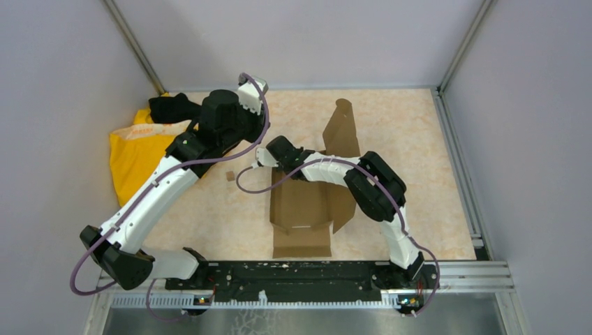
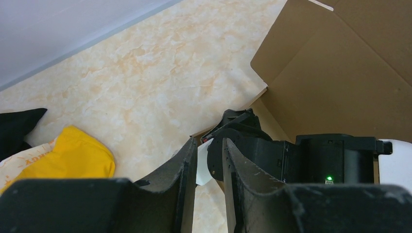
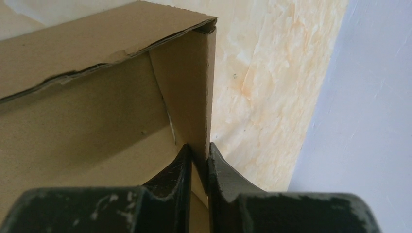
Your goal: Fold the paper box
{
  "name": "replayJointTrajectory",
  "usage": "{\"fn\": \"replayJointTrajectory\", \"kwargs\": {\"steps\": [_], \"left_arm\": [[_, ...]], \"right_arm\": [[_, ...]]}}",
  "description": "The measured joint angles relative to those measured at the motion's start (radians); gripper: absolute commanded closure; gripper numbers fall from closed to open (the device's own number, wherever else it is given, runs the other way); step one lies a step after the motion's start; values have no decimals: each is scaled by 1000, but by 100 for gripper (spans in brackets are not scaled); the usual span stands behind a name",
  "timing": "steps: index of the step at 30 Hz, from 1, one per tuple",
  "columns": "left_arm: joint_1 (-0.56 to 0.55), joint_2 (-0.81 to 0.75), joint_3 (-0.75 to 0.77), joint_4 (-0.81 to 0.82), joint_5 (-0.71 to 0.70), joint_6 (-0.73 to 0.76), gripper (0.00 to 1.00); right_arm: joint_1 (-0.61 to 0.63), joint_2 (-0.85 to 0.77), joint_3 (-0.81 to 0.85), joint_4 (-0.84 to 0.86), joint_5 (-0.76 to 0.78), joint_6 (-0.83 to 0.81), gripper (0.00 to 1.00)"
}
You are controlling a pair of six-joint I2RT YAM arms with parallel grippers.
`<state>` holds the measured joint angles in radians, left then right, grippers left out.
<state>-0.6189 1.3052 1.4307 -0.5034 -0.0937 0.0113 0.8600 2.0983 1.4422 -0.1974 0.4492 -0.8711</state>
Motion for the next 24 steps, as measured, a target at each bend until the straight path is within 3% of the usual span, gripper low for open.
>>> {"fn": "replayJointTrajectory", "kwargs": {"steps": [14,21,24], "left_arm": [[0,0,0,-6,0,0,68],[0,0,0,-8,0,0,68],[0,0,0,-8,0,0,68]], "right_arm": [[-5,-1,0,12,-17,10,78],[-8,-3,8,7,-50,46,63],[-8,-3,13,-1,-72,66,61]]}}
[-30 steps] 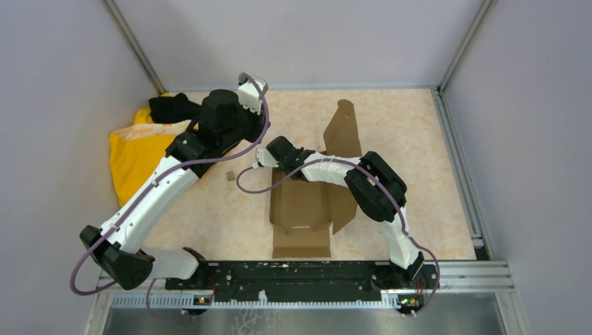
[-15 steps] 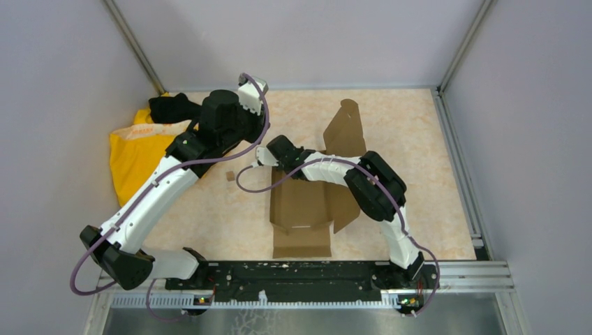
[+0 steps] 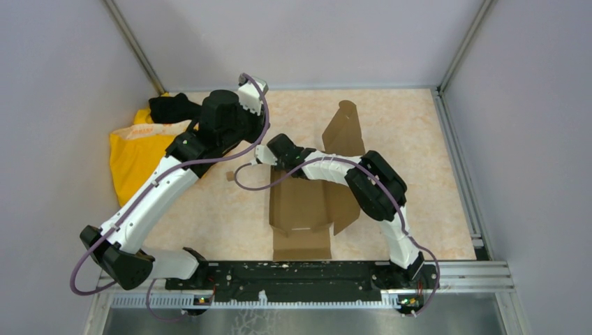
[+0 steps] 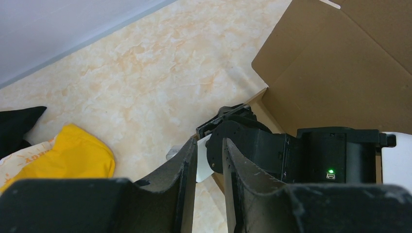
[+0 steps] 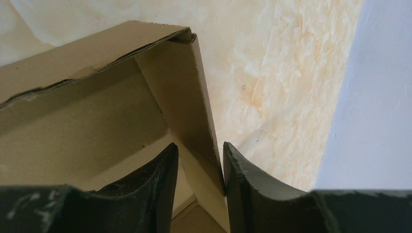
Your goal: Fold the paper box
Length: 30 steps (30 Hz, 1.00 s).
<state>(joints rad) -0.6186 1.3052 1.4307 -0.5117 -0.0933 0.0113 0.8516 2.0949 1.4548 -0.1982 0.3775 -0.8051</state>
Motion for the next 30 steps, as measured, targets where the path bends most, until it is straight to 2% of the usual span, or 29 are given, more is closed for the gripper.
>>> {"fn": "replayJointTrajectory", "kwargs": {"steps": [3,7,9,11,21,30], "left_arm": [[1,0,0,-1,0,0,68],[3,0,0,-1,0,0,68],[3,0,0,-1,0,0,68],[3,0,0,-1,0,0,68],[3,0,0,-2,0,0,68],[3,0,0,-5,-5,0,66]], "right_arm": [[-3,0,0,-5,-11,13,60],[-4,-3,0,-10,-26,27,52],[-4,-3,0,-12,-34,36,42],[-4,-3,0,-15,-38,47,38],[-15,-41,0,-5,-39,76,31],[-25,-103,-2,37,-11,120,30]]}}
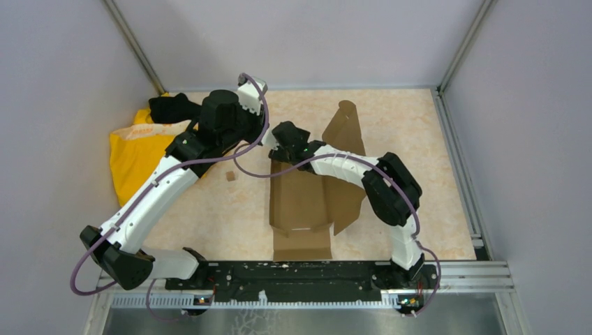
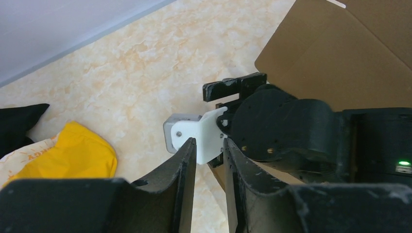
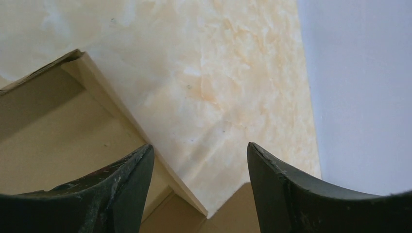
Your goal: Fold the paper box
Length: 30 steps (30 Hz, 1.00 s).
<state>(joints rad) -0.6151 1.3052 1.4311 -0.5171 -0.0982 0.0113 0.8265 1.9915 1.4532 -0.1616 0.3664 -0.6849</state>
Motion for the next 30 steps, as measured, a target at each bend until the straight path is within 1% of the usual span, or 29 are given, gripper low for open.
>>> {"fn": "replayJointTrajectory", "kwargs": {"steps": [1,4,7,8,14,15,16,17,20,21,22,23,25,27,30], "left_arm": [[0,0,0,0,-3,0,65],[5,0,2,-1,-8,0,50],[18,2,8,-6,-16,-1,40],[20,1,16,-2,-3,-10,38],[20,-3,47,21,51,-40,28],[20,-3,48,28,68,-50,27],[19,-3,48,37,84,-61,26],[18,-4,47,49,101,-71,26],[13,-14,47,113,141,-103,24],[12,-19,48,137,151,-113,11],[10,-25,47,155,160,-121,5],[10,-35,48,170,161,-126,2],[27,-44,42,164,121,-133,1],[14,-31,47,213,140,-172,1],[-4,-24,50,247,160,-198,1]], "right_arm": [[0,-18,-2,-1,8,11,30],[4,-86,-9,-4,34,42,30],[18,-182,-7,-27,61,89,29],[24,-208,0,-72,84,110,28],[34,-287,53,-325,95,301,21],[35,-312,64,-402,95,348,20],[35,-317,68,-417,97,356,19],[35,-331,89,-480,96,385,18],[35,-353,183,-639,106,451,16],[35,-359,215,-675,110,467,16],[35,-365,245,-708,116,483,16],[35,-372,275,-744,129,502,15],[36,-410,356,-802,161,535,13],[50,-433,431,-874,208,541,13],[43,-433,495,-983,243,550,13]]}}
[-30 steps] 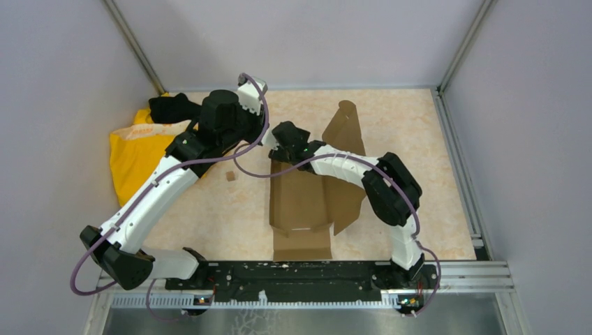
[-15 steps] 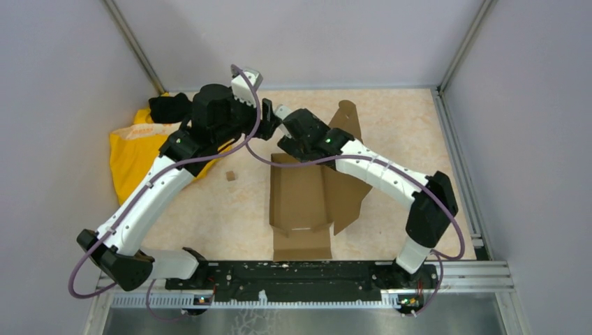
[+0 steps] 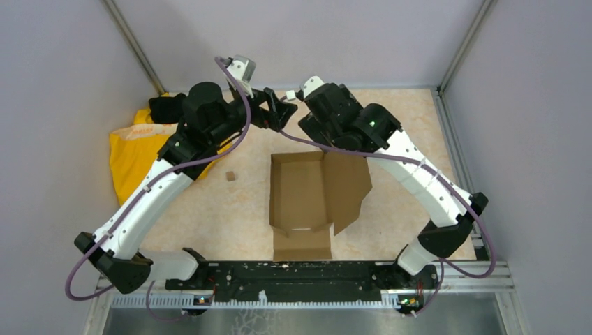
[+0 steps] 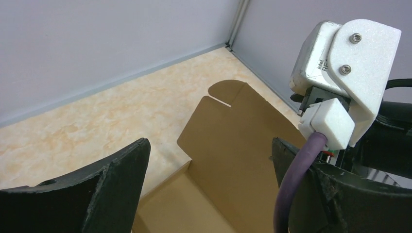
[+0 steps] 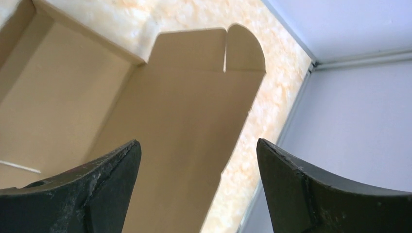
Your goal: Fold the paper box
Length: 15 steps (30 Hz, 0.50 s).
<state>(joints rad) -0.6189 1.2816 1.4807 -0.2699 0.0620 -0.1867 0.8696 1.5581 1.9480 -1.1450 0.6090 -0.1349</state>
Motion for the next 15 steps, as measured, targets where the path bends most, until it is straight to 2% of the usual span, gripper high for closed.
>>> {"fn": "replayJointTrajectory", "kwargs": {"steps": [7,15], "left_arm": [[-14,36,-4,21,25,-33,1],[-16,40,-15,11,-14,-46,1]], "right_arm": [[-89,8,47,-157,-115,4,13],[-169,2,-17,-133,-304,0,16]]}}
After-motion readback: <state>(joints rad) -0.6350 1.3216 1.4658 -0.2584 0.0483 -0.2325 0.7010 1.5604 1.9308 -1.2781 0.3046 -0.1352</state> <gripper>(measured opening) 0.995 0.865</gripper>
